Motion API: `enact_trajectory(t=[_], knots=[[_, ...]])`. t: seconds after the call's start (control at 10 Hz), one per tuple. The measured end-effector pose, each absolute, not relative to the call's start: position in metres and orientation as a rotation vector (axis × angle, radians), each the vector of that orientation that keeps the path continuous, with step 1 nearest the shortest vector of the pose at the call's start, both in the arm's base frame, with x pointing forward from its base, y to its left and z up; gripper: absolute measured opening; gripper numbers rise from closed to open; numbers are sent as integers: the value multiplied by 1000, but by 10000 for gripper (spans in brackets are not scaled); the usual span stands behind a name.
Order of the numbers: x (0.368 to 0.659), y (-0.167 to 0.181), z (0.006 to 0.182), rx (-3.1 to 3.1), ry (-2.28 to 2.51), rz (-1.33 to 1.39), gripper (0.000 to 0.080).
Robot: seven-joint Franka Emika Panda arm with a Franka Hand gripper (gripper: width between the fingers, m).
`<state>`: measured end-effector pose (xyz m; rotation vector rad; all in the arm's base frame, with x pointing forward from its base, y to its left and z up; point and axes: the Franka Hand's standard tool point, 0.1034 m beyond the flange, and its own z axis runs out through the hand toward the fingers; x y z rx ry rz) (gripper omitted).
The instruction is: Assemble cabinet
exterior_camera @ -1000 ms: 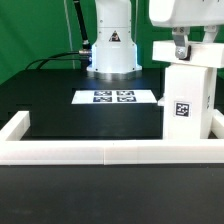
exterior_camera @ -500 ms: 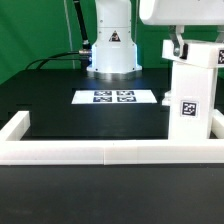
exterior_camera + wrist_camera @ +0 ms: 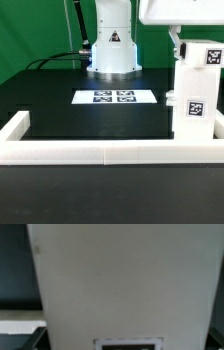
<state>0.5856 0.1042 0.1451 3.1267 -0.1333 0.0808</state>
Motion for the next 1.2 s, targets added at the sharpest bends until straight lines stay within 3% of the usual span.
enact_trajectory(t=[0.7, 0.8, 0.9, 1.0, 1.1, 1.2], knots=[[578, 86, 143, 2902, -1240, 77, 551], [579, 86, 143, 2911, -1219, 80, 551], [579, 87, 143, 2913, -1219, 78, 639], [579, 87, 143, 2915, -1219, 76, 639], [578, 88, 143, 2917, -1215, 75, 747], [579, 89, 144, 2923, -1218, 69, 783]])
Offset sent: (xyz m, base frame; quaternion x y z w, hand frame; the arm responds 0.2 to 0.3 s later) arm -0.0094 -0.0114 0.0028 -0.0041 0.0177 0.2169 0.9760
